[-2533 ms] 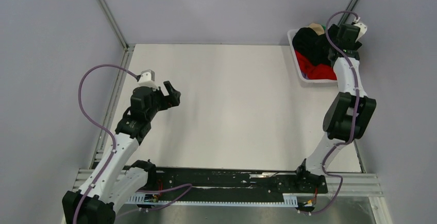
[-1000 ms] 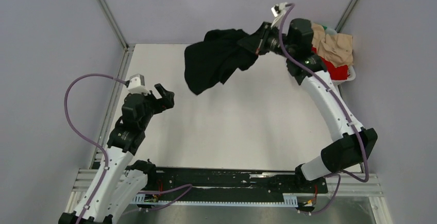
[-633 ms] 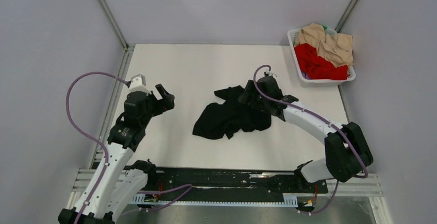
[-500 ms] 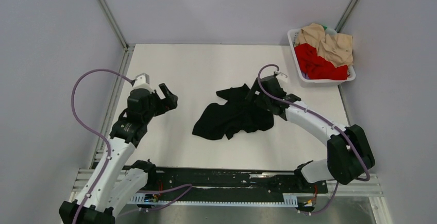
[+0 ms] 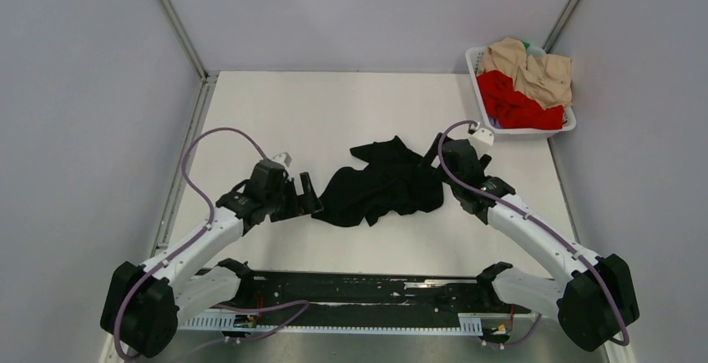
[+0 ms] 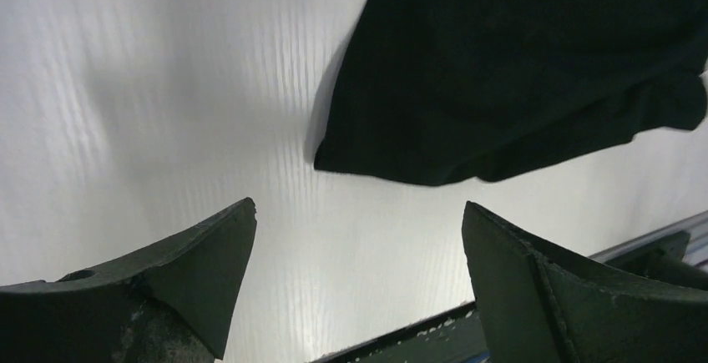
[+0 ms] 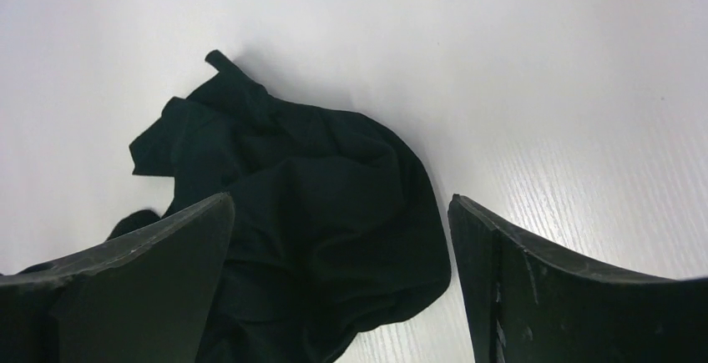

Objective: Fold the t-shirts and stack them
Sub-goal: Flatten out the tshirt

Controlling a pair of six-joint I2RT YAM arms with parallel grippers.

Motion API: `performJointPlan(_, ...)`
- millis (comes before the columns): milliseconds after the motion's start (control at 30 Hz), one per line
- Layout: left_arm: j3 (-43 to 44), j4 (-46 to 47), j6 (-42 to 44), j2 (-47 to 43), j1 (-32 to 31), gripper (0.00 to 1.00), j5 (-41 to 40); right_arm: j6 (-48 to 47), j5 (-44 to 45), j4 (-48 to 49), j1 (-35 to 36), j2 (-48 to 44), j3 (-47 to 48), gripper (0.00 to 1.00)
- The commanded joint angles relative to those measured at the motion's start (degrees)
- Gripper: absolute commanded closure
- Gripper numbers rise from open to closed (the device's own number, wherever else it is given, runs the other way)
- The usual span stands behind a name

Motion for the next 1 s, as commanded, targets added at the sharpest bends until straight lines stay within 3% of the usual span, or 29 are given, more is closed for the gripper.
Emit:
performJointPlan(0,-2.96,4.98,-4.22,4.25,-3.84,0.0,1.23,-8.0,-5.86,7.91,-0.16,-1.1,-0.78,0.0)
performJointPlan(433,5.94,7.52,-4.06,25.6,-11.81,0.02,-6.6,-6.16,-6.14,7.9,-0.73,-0.38,-3.83,0.0)
performJointPlan(633,9.28,7.69,-4.53,32.94,-12.37,0.24,-10.43,-6.82,-6.22,7.92,-1.02,-0.17,-4.32,0.0)
performJointPlan(667,9.75,7.21,-4.42,34.35,-12.35,0.34,-11.45,-7.08,-6.18,7.89,-1.04,-0.23,-4.37,0.0)
performJointPlan(767,11.67,5.7,-4.07,37.06,-12.4,0.5,-12.54,-7.96,-5.96,7.95,-1.22,-0.25,-4.32,0.0)
performJointPlan(967,12.8,7.62,-2.75,39.85,-12.52,0.68,-11.7,-14.64,-7.74,11.46,-1.48,3.44,-2.05,0.0)
